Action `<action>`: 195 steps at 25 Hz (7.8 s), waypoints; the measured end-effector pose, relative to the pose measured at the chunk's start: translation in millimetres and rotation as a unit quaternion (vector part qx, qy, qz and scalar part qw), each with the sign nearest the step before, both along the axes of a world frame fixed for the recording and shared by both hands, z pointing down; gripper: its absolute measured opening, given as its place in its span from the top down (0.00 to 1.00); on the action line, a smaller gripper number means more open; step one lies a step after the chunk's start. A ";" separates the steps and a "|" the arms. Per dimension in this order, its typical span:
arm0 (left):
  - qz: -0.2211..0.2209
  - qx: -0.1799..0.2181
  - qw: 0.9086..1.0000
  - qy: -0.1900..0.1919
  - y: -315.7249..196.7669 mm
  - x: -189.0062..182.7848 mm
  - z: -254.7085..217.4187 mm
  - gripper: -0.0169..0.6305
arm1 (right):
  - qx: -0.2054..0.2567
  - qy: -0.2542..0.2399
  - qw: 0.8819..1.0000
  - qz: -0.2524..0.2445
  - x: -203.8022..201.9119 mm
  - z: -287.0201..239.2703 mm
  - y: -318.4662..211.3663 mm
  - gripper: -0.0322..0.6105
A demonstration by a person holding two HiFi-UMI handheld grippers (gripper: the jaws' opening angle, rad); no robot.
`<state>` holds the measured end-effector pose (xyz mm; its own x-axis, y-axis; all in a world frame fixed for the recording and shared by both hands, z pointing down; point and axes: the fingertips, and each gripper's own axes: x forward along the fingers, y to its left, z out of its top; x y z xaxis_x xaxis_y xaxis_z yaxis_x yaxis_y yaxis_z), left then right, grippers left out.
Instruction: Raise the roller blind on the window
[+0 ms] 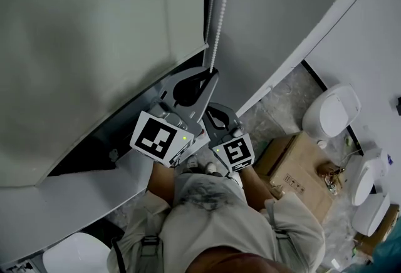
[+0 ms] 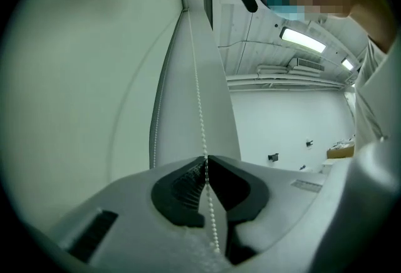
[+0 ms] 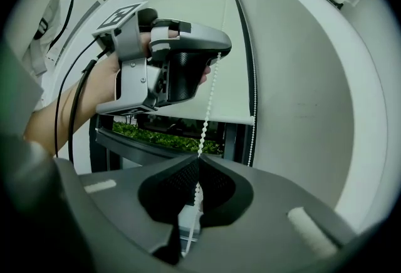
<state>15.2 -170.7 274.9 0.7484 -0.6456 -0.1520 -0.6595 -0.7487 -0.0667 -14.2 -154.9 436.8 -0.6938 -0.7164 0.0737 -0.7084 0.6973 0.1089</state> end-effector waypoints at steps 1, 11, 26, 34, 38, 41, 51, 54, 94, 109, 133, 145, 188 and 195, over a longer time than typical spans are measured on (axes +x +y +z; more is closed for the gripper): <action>0.002 -0.003 1.000 0.001 1.5 -1.0 2.4 0.94 | -0.003 0.000 1.000 0.002 -0.1 1.4 0.4 0.93; 0.007 -0.045 0.999 -0.008 -2.8 -1.2 41.4 0.94 | -0.038 0.021 0.999 0.012 2.8 38.8 -4.7 0.93; 0.018 -0.095 0.995 -0.017 -4.9 0.3 93.3 0.94 | -0.078 0.042 0.996 0.024 7.0 89.7 -6.8 0.93; 0.021 -0.117 0.993 -0.018 -6.8 2.8 115.7 0.94 | -0.098 0.044 0.994 0.028 9.7 111.7 -7.3 0.93; 0.021 -0.131 0.991 -0.019 -6.9 3.8 130.9 0.94 | -0.114 0.045 0.992 0.028 11.1 126.7 -6.5 0.93; 0.023 -0.141 0.990 -0.015 -5.2 3.2 142.8 0.94 | -0.125 0.047 0.991 0.028 11.6 138.6 -4.5 0.93; 0.027 -0.166 0.986 -0.019 0.2 3.8 169.9 0.94 | -0.157 0.048 0.986 0.028 12.9 165.5 1.2 0.93; 0.026 -0.168 0.985 -0.024 0.7 3.1 175.8 0.94 | -0.161 0.052 0.985 0.029 13.8 171.2 2.9 0.93; 0.015 -0.161 0.986 -0.028 0.5 -0.7 173.1 0.94 | 0.098 -0.107 0.989 -0.021 23.8 -138.7 -1.1 0.82; 0.024 -0.162 0.986 -0.021 3.6 7.6 173.8 0.94 | 0.101 -0.082 0.991 -0.031 14.0 -170.4 -26.7 0.90; 0.029 -0.208 0.977 -0.033 7.0 6.7 224.7 0.94 | 0.051 -0.080 0.995 -0.010 17.4 -117.8 -27.4 0.92; 0.029 -0.239 0.969 -0.050 11.8 4.2 264.4 0.94 | 0.028 -0.062 0.998 0.000 14.8 -78.8 -24.8 0.92; 0.010 -0.124 0.992 -0.014 23.5 -21.8 147.0 0.86 | -0.019 -0.041 0.999 0.001 17.5 -9.5 -19.7 0.92; 0.017 -0.045 0.999 -0.013 13.1 -10.6 60.9 0.86 | -0.020 -0.039 0.999 -0.005 17.0 -10.2 -18.9 0.92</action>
<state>4.6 -157.6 335.8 0.7730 -0.6298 -0.0757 -0.6324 -0.7745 -0.0149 2.8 -173.9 426.6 -0.7053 -0.7073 0.0484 -0.7070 0.7068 0.0261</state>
